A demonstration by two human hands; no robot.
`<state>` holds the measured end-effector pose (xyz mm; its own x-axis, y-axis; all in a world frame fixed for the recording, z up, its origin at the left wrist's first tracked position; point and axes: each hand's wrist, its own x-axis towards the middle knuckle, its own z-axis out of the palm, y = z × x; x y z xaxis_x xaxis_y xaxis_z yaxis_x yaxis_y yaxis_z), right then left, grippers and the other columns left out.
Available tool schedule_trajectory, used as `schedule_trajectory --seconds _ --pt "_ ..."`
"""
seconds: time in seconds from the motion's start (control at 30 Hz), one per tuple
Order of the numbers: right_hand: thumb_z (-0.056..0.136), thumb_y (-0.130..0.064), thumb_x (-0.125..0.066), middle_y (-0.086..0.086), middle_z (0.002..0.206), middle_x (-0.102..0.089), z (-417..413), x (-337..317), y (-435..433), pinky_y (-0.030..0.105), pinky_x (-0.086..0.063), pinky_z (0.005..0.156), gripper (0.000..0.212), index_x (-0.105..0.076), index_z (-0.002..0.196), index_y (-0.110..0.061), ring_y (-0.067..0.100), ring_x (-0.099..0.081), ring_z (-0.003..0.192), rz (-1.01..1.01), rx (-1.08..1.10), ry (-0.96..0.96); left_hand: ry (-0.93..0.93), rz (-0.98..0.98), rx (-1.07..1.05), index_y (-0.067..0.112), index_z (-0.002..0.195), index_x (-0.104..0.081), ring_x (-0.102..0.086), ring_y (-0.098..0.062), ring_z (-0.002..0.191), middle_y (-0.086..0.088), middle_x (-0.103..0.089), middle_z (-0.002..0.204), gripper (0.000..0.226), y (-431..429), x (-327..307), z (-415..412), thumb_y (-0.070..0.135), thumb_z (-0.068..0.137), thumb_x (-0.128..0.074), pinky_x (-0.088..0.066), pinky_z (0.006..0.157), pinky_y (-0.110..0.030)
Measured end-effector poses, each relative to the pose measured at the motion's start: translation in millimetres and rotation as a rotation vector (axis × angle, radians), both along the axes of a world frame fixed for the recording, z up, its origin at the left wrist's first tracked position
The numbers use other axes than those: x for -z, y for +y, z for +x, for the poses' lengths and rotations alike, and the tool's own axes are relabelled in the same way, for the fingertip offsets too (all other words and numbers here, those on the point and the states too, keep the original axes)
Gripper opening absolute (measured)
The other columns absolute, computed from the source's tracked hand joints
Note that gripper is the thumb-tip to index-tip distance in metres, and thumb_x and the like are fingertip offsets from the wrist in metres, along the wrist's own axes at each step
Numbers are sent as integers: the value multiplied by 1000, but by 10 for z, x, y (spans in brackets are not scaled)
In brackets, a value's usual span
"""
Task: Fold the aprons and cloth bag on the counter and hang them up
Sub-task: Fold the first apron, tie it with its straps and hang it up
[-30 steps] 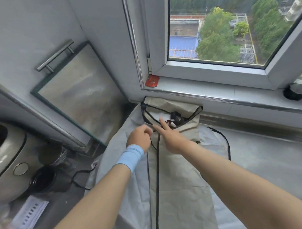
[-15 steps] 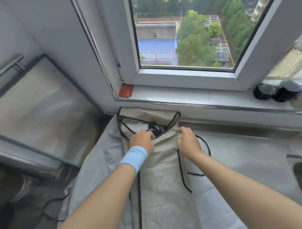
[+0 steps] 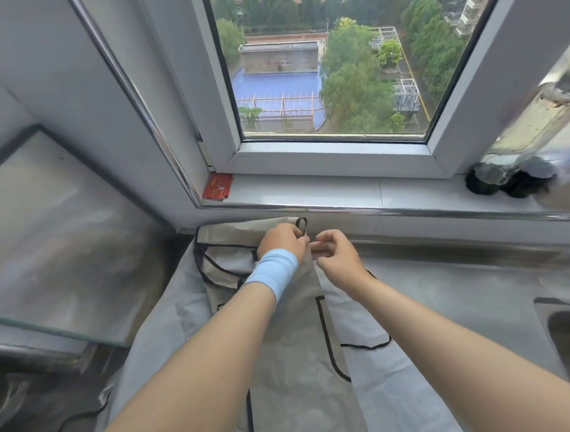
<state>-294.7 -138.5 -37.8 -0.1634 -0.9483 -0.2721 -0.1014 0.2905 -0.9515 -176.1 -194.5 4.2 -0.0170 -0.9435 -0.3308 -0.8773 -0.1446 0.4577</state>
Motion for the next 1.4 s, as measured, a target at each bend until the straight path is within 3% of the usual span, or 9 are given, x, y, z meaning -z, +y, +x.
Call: schedule_trajectory --seconds 0.13,0.2,0.3,0.47,0.63,0.77,0.93,1.13,1.4 --pt "76 -10 -76 -6 100 -68 -44 73 109 26 -55 73 44 -60 115 -21 14 -67 90 145 -123 137 33 -79 -42 26 75 -64 -59 -26 82 1 -64 80 17 21 -121 60 37 87 -56 -48 74 -30" --pt "78 -13 -73 -5 82 -74 -59 116 144 34 -57 75 15 -74 91 -22 13 -69 76 150 -133 247 134 -91 -120 18 74 -65 -57 -27 76 -1 -60 72 22 -16 -216 101 35 86 -58 -46 69 -28" --pt "80 -18 -73 -10 74 -74 -92 138 182 36 -58 75 10 -74 73 -26 10 -69 71 140 -76 271 301 -123 -253 10 81 -71 -62 -30 69 -8 -64 72 22 -127 -377 209 30 86 -62 -50 66 -28" --pt "85 -15 -64 -9 110 -70 -91 80 213 29 -49 87 30 -67 113 -27 13 -63 102 71 -63 456 661 55 -313 13 117 -60 -63 -22 61 -6 -64 92 26 39 -346 280 12 91 -60 -57 60 -31" --pt "81 -6 -56 5 122 -53 64 213 629 38 -43 91 48 -56 128 -20 29 -51 113 -211 -208 976 239 -70 42 21 109 -64 -62 -19 97 2 -67 106 22 743 60 484 15 88 -58 -47 89 -26" --pt "90 -19 -56 7 157 -27 206 408 1111 41 -32 107 61 -38 148 -24 27 -26 144 -87 -738 1107 -136 32 386 33 120 -63 -51 -23 121 3 -58 128 31 1410 462 723 27 91 -53 -44 101 -38" --pt "98 -39 -41 7 165 7 338 614 1544 52 -11 117 68 -8 157 -31 24 4 152 55 -971 1259 -440 174 659 25 153 -16 -8 -28 148 -6 -7 161 76 2207 876 1098 39 89 -57 -24 116 -44" --pt "90 -23 -53 9 152 -22 405 550 2157 49 -40 100 55 -37 142 -25 33 -24 140 116 -487 1064 -419 4 588 23 146 -33 -17 -26 144 -8 -20 157 63 2785 823 1251 31 89 -57 -20 115 -38" --pt "84 -28 -58 15 127 -45 291 451 2917 37 -51 84 59 -34 133 -8 35 -56 106 628 -86 639 -250 108 585 29 140 -40 -29 -24 134 -1 -32 143 62 3489 813 878 41 83 -61 -35 106 -40"
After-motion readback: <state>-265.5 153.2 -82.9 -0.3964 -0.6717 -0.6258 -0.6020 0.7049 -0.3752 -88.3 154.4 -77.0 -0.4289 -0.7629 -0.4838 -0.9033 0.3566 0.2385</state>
